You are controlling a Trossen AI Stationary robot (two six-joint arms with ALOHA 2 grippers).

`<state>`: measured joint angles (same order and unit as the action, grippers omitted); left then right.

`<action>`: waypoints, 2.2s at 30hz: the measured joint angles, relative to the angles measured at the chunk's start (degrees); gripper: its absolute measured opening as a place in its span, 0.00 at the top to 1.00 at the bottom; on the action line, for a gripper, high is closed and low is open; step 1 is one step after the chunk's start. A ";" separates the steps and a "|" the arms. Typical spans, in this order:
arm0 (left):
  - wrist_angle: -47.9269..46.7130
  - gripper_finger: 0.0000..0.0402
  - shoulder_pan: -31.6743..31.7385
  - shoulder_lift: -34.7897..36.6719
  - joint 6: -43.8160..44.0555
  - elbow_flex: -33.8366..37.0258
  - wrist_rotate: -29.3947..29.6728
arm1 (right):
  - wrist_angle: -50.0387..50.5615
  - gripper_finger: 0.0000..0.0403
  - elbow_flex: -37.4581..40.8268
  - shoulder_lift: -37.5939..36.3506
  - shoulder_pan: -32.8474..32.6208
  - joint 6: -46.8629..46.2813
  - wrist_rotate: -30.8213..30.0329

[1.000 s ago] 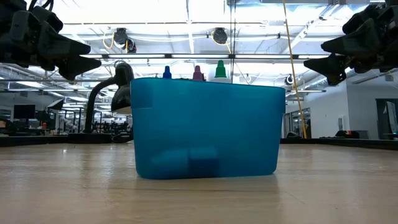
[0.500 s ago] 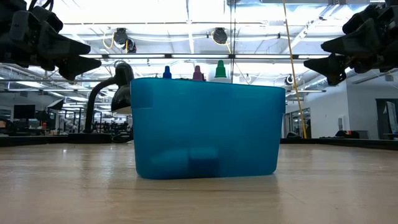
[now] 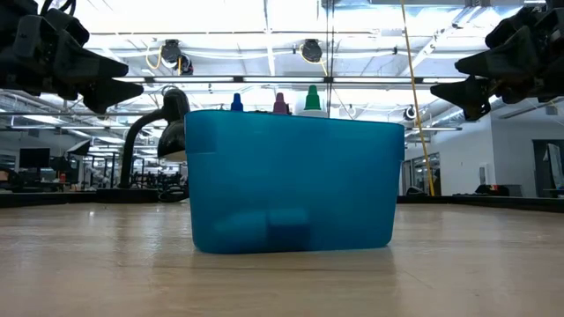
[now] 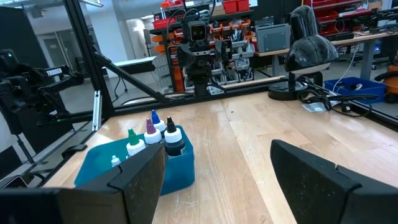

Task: Pick & Place food coloring
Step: Return to Home Position

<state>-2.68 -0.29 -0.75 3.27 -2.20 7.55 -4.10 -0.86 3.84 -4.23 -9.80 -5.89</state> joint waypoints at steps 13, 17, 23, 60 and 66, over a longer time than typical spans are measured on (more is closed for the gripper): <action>-0.02 0.23 0.00 0.00 0.00 0.00 0.00 | 0.01 0.31 0.00 0.00 0.01 -0.02 0.00; 0.00 0.21 0.02 0.02 0.00 0.00 0.00 | 0.00 0.31 0.00 0.00 0.00 0.00 0.01; -0.02 0.19 0.02 0.02 0.00 0.00 0.00 | 0.01 0.31 0.00 -0.01 0.01 -0.01 0.01; -0.02 0.22 0.00 0.01 0.00 0.00 0.00 | 0.02 0.31 0.02 0.00 0.02 -0.02 0.00; 0.00 0.19 0.02 0.02 0.00 0.00 0.00 | 0.00 0.31 0.00 0.00 0.02 -0.02 0.00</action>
<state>-2.68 -0.27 -0.74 3.27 -2.20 7.55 -4.10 -0.86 3.84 -4.21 -9.82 -5.89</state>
